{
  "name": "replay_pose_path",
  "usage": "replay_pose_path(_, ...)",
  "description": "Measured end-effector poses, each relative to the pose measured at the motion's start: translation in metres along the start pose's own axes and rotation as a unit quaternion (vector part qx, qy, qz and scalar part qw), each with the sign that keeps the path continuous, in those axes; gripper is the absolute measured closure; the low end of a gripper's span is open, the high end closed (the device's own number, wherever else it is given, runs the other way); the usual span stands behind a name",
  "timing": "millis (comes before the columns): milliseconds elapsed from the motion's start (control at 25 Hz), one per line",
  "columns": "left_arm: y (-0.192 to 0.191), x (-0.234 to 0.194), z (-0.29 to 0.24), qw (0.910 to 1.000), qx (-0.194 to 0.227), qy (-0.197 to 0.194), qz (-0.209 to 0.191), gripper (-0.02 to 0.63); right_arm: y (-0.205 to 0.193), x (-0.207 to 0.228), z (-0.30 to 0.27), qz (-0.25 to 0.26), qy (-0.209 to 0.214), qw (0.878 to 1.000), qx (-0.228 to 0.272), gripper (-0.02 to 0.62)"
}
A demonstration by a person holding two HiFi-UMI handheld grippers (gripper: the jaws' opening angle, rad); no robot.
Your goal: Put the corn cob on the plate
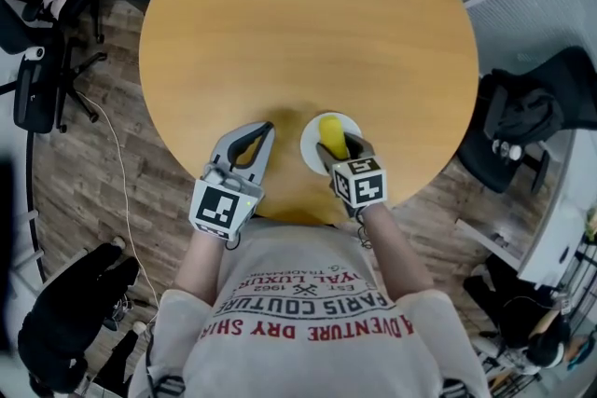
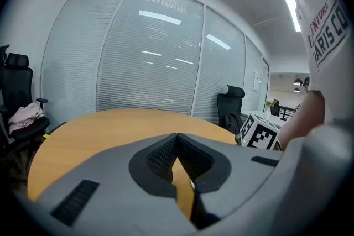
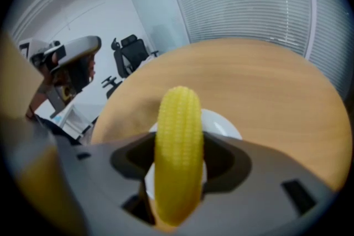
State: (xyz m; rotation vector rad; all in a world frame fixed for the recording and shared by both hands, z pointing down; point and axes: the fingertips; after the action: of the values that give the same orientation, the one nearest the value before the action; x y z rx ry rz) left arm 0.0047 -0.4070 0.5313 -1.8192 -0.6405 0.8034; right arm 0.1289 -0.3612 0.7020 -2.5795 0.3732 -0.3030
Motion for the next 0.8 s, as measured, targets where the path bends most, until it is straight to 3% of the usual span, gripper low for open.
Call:
replay_pose_path(440, -0.013, -0.001, 0.002, 0.9997, -0.017, 0.001, 0.016, 0.572, -0.003, -0.002, -0.014, -0.005, -0.018, 1.000, -0.025, 0.327)
replay_pose_path(800, -0.010, 0.001, 0.005, 0.9999, -0.014, -0.004, 0.003, 0.572, -0.003, -0.006, -0.015, -0.009, -0.025, 0.999, -0.026, 0.327)
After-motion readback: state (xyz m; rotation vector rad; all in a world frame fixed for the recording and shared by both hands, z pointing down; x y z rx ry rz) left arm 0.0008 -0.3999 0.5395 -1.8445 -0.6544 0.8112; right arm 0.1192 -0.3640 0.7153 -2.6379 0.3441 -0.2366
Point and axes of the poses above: the fingertips, and each gripper's own axes: z backward along the fingers, x to its right, y out of its top, and after that the axes turned 10 degrees about -y, right-handed
